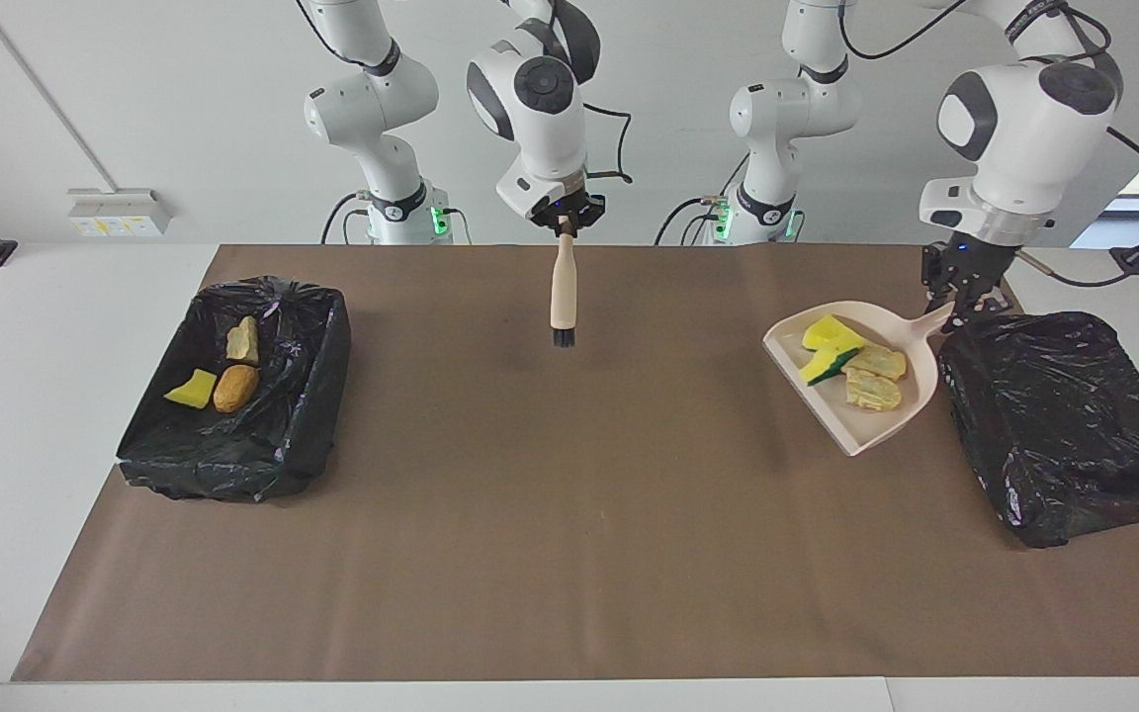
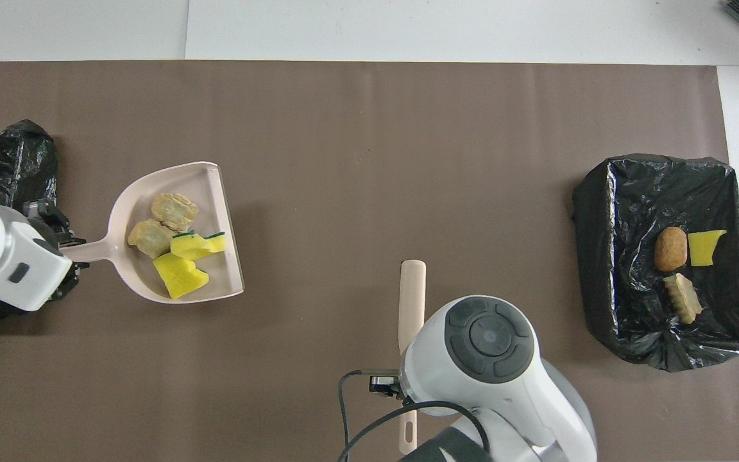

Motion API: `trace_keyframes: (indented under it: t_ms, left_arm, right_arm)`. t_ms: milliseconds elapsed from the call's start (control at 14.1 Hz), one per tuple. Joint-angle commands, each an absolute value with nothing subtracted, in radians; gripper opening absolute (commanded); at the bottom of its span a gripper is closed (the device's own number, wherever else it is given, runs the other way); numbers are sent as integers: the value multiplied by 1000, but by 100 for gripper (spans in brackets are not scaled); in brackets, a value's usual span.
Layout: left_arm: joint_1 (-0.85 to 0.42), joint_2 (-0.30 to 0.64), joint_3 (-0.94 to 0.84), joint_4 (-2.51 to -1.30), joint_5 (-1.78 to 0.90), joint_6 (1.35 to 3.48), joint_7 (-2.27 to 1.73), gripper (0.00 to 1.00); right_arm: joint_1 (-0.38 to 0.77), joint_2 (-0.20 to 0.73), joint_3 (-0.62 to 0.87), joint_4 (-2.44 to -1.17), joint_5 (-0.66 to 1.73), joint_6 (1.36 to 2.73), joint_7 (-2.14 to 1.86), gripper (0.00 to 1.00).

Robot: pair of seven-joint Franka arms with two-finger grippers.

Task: Sweep and dump trash in bin
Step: 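Carry the dustpan with the left gripper to the other black bag, then tip the dustpan over the black bag with the left gripper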

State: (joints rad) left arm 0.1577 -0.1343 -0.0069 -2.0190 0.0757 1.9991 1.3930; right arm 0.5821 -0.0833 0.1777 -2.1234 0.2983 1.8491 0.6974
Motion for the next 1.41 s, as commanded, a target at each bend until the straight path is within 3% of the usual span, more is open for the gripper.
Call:
trace_keyframes:
  t_ms: [0,212,424,778,1344]
  left_arm:
    - [308,19,-23,-1780,-1,1938,1550,0]
    - [431,151,-25,-1637,8,1944,1733,0]
    - [498,277,-25,-1459,153,1971,1932,0]
    - [500,305,-25,-1462,455,2095,1960,0]
    - [425,272,-26,-1488,871,2005,1800,0]
  right_arm:
    - [632,-22,176,-2125,319,1936,759,0]
    - [695,41,175,-2135,288,1957,781,0]
    - [698,41,176,-2163,252,1965,776,0]
    - [696,46,176,-2212,255,2052,766,0]
    - [699,60,176,-2218,255,2059,709,0]
